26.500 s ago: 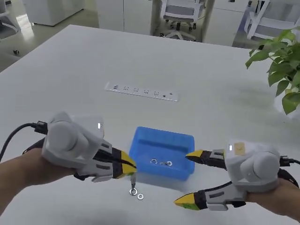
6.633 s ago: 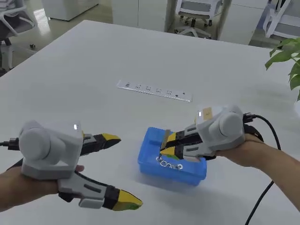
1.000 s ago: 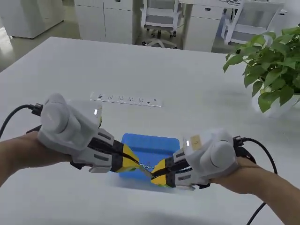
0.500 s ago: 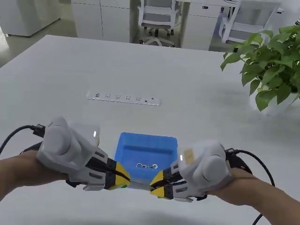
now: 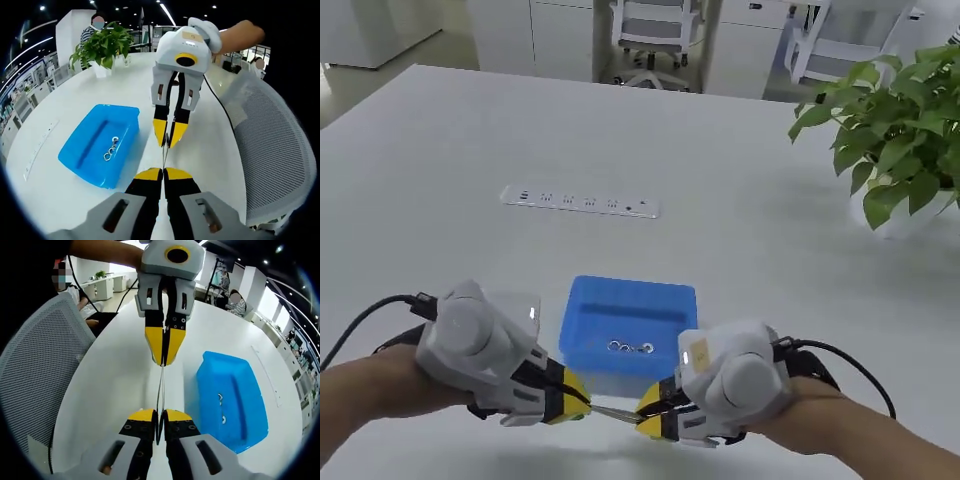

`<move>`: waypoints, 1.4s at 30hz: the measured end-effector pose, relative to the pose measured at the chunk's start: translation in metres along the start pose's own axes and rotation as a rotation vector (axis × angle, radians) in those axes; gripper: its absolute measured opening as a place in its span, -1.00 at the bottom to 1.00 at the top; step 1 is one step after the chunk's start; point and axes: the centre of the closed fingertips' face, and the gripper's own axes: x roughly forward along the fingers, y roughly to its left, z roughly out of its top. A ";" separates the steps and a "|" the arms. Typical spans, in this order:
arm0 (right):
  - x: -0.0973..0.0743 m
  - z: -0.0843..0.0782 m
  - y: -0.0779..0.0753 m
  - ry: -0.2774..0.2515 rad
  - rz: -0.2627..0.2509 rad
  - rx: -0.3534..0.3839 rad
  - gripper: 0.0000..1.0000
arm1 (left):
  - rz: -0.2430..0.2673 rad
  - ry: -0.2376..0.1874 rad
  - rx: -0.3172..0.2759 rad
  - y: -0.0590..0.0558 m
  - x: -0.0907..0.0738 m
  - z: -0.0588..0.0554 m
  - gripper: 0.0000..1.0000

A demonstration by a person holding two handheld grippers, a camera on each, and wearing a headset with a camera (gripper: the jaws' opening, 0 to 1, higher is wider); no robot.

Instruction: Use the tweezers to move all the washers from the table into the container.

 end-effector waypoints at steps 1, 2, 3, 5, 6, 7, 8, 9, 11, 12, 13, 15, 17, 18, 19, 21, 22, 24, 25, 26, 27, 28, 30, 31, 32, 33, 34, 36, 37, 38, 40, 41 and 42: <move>0.001 -0.002 0.001 0.006 0.004 -0.002 -0.85 | -0.003 0.009 -0.003 0.000 0.003 -0.003 -0.89; 0.003 -0.003 0.001 0.013 0.005 -0.006 -0.85 | -0.004 0.016 -0.006 -0.001 0.004 -0.005 -0.89; 0.004 -0.003 0.001 0.017 0.007 -0.006 -0.85 | -0.005 0.028 -0.015 -0.001 0.006 -0.008 -0.89; 0.005 -0.005 0.001 0.025 0.010 -0.006 -0.85 | -0.007 0.036 -0.019 0.000 0.008 -0.011 -0.89; 0.007 -0.006 0.002 0.030 0.014 -0.002 -0.85 | -0.006 0.040 -0.024 0.000 0.010 -0.013 -0.88; 0.008 -0.007 0.002 0.031 0.015 -0.003 -0.85 | -0.006 0.043 -0.030 0.001 0.010 -0.015 -0.88; 0.008 -0.008 0.001 0.035 0.015 -0.001 -0.85 | -0.009 0.047 -0.037 0.001 0.012 -0.018 -0.88; 0.009 -0.008 0.001 0.038 0.014 0.000 -0.85 | -0.008 0.049 -0.039 0.001 0.013 -0.019 -0.88; 0.010 -0.009 0.002 0.041 0.014 0.002 -0.84 | -0.009 0.058 -0.051 0.002 0.015 -0.023 -0.88; 0.011 -0.010 0.002 0.042 0.017 0.006 -0.84 | -0.009 0.063 -0.060 0.002 0.017 -0.025 -0.88; 0.012 -0.010 0.002 0.044 0.017 0.006 -0.84 | -0.008 0.065 -0.064 0.003 0.018 -0.027 -0.88; 0.014 -0.012 0.003 0.051 0.018 0.006 -0.83 | -0.008 0.073 -0.070 0.002 0.020 -0.029 -0.87; 0.015 -0.012 0.003 0.053 0.017 0.010 -0.82 | -0.003 0.089 -0.069 0.002 0.022 -0.032 -0.87; 0.015 -0.013 0.003 0.055 0.016 0.016 -0.82 | -0.001 0.090 -0.068 0.002 0.023 -0.033 -0.87; 0.015 -0.013 0.003 0.056 0.015 0.015 -0.82 | 0.002 0.093 -0.068 0.003 0.024 -0.034 -0.87; 0.016 -0.013 0.004 0.057 0.017 0.022 -0.81 | 0.000 0.099 -0.072 0.002 0.024 -0.036 -0.87; 0.016 -0.014 0.004 0.057 0.018 0.021 -0.81 | -0.003 0.103 -0.072 0.001 0.025 -0.037 -0.87; 0.017 -0.014 0.005 0.060 0.019 0.013 -0.81 | -0.001 0.112 -0.069 0.001 0.026 -0.039 -0.87; 0.018 -0.014 0.005 0.062 0.020 0.013 -0.81 | 0.000 0.115 -0.069 0.000 0.027 -0.040 -0.87; 0.018 -0.014 0.005 0.064 0.020 0.013 -0.81 | -0.002 0.120 -0.068 0.000 0.027 -0.040 -0.87; 0.018 -0.014 0.005 0.064 0.020 0.009 -0.81 | -0.002 0.123 -0.065 0.000 0.027 -0.041 -0.87; 0.018 -0.014 0.005 0.064 0.019 0.009 -0.80 | -0.001 0.123 -0.067 0.000 0.027 -0.041 -0.87; 0.018 -0.014 0.005 0.061 0.021 0.014 -0.80 | 0.002 0.121 -0.071 0.001 0.027 -0.041 -0.87; 0.018 -0.014 0.005 0.061 0.022 0.015 -0.80 | 0.003 0.120 -0.074 0.002 0.027 -0.040 -0.87; 0.018 -0.014 0.005 0.061 0.022 0.015 -0.80 | 0.003 0.121 -0.075 0.002 0.027 -0.040 -0.87; 0.018 -0.014 0.005 0.064 0.024 0.013 -0.80 | 0.002 0.121 -0.075 0.002 0.027 -0.040 -0.87; 0.018 -0.014 0.005 0.067 0.024 0.012 -0.80 | 0.001 0.123 -0.078 0.002 0.027 -0.041 -0.87; 0.019 -0.014 0.005 0.076 0.027 0.012 -0.79 | 0.002 0.127 -0.082 0.002 0.027 -0.042 -0.87; 0.019 -0.014 0.005 0.080 0.029 0.010 -0.79 | 0.002 0.133 -0.083 0.002 0.028 -0.043 -0.87; 0.019 -0.014 0.005 0.088 0.032 0.006 -0.79 | 0.004 0.135 -0.080 0.002 0.028 -0.042 -0.87; 0.019 -0.014 0.005 0.098 0.033 0.005 -0.78 | 0.001 0.131 -0.085 0.002 0.029 -0.042 -0.87; 0.019 -0.014 0.005 0.103 0.034 0.005 -0.78 | 0.000 0.132 -0.085 0.002 0.029 -0.042 -0.87; 0.019 -0.014 0.005 0.104 0.034 0.002 -0.78 | 0.001 0.132 -0.092 0.002 0.029 -0.042 -0.87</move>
